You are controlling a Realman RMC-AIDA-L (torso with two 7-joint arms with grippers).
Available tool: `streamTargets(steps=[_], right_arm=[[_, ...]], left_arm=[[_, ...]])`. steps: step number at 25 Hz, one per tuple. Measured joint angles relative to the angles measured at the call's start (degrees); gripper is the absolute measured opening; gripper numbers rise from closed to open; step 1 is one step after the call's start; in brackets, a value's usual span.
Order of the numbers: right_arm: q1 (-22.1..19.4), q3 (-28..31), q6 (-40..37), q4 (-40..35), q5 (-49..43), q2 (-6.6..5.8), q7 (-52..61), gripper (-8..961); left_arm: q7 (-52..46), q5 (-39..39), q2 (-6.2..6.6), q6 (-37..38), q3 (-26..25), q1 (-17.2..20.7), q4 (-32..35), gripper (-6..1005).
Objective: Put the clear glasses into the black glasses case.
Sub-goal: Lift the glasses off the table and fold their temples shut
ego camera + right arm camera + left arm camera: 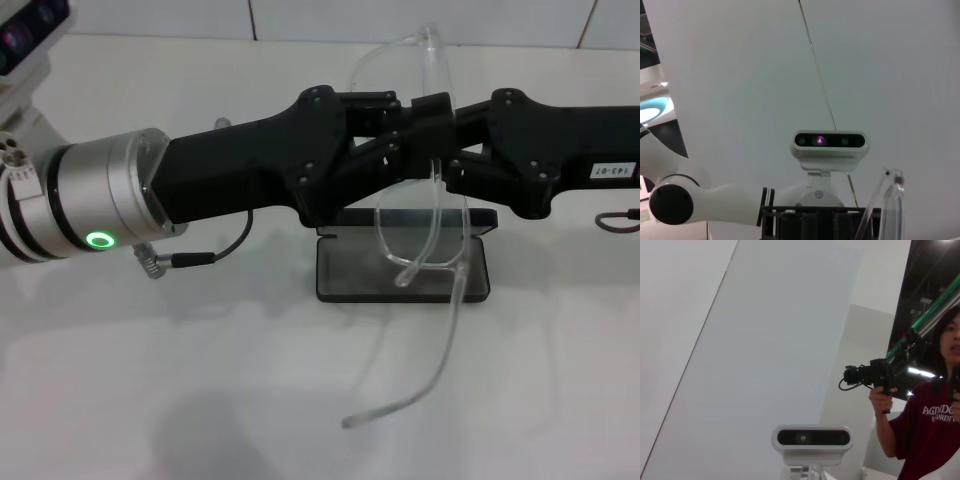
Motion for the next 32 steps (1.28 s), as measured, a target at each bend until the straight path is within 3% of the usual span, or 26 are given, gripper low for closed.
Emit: streamTargets(steps=[8,15,20,24,32], right_arm=[[-1.43,2.01,-0.41,-0.03,0.58,-0.39,-0.07,112],[-3.79,13.99,-9.53,0.22,4.12,-0.57,-0.07,113],[-5.53,19.62,-14.99,2.8,11.26,-0.63,-2.15,113],[-5.43,19.8,-16.43,9.03,16.65,-0.58,-7.64,113],[-3.15,19.8,-16.31,19.24,22.92,-0.37,-14.85,114]], left_arm=[[0.01,-1.32,0.41,4.54,-0.16,0.75,0.52,101],[-0.19,-2.68,1.43,9.71,-4.3,3.45,0.83,97],[-0.06,-1.4,1.06,9.9,-3.82,3.74,0.72,93],[0.0,1.28,0.35,9.92,-1.16,1.76,0.36,91],[2.64,0.03,0.08,9.95,9.88,-1.56,0.63,86]])
